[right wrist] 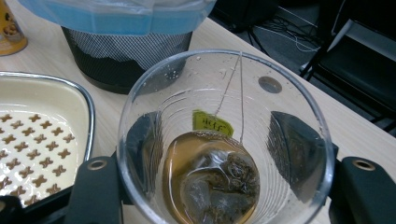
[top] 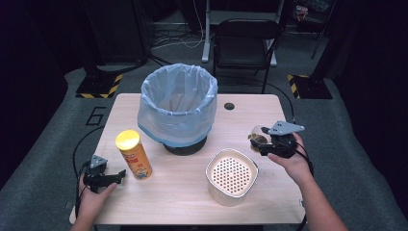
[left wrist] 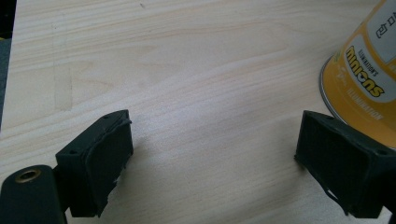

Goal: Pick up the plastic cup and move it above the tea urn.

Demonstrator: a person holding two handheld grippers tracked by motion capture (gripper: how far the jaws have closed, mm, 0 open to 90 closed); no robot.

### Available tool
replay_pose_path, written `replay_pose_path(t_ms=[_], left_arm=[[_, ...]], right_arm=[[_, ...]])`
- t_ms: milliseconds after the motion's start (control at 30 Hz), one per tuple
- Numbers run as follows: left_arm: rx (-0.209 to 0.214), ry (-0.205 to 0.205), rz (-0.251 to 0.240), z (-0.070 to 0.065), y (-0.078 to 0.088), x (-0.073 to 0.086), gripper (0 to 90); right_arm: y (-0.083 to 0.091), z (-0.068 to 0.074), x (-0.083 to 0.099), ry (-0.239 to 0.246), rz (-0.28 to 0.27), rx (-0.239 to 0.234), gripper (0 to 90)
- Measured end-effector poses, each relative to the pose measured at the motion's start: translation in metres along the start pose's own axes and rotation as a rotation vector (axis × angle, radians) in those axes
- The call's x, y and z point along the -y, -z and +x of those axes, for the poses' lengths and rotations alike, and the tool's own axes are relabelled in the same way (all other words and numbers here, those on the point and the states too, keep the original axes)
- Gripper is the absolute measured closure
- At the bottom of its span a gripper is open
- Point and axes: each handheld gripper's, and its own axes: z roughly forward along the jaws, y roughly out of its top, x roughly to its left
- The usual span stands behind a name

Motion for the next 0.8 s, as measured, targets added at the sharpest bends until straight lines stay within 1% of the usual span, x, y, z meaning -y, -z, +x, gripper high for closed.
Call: replay_pose_path(t_ms=[167,233,267,333,400,667,733,767,800], left_arm=[[0.000,0.000,0.000,0.000,0.000,0.000,10.7],[0.000,0.000,0.000,0.000,0.000,0.000,10.7],[-0.001,0.000,0.001,0.000,0.000,0.000,10.7],[0.000,0.000,0.000,0.000,0.000,0.000,10.7],[0.000,0.000,0.000,0.000,0.000,0.000,10.7],[0.000,0.000,0.000,0.000,0.000,0.000,10.7],[0.000,0.000,0.000,0.000,0.000,0.000,10.7],[0.000,0.000,0.000,0.000,0.000,0.000,10.7],[0.000,0.000,0.000,0.000,0.000,0.000,10.7]], right_arm=[[-0.001,-0.001,-0.007,0.027,-0.014,-0.012,35.5],[-0.001,-0.001,-0.009,0.029,-0.020,-0.019,35.5],[-0.002,0.000,-0.011,0.031,-0.034,-0.024,35.5],[-0.002,0.000,-0.011,0.034,-0.037,-0.026,35.5],[-0.002,0.001,-0.013,0.049,-0.046,-0.027,35.5],[-0.003,0.004,-0.018,0.069,-0.054,-0.033,35.5],[-0.003,0.007,-0.021,0.085,-0.061,-0.035,35.5],[-0.003,0.007,-0.022,0.118,-0.063,-0.036,35.5],[-0.002,0.009,-0.023,0.128,-0.066,-0.033,35.5]])
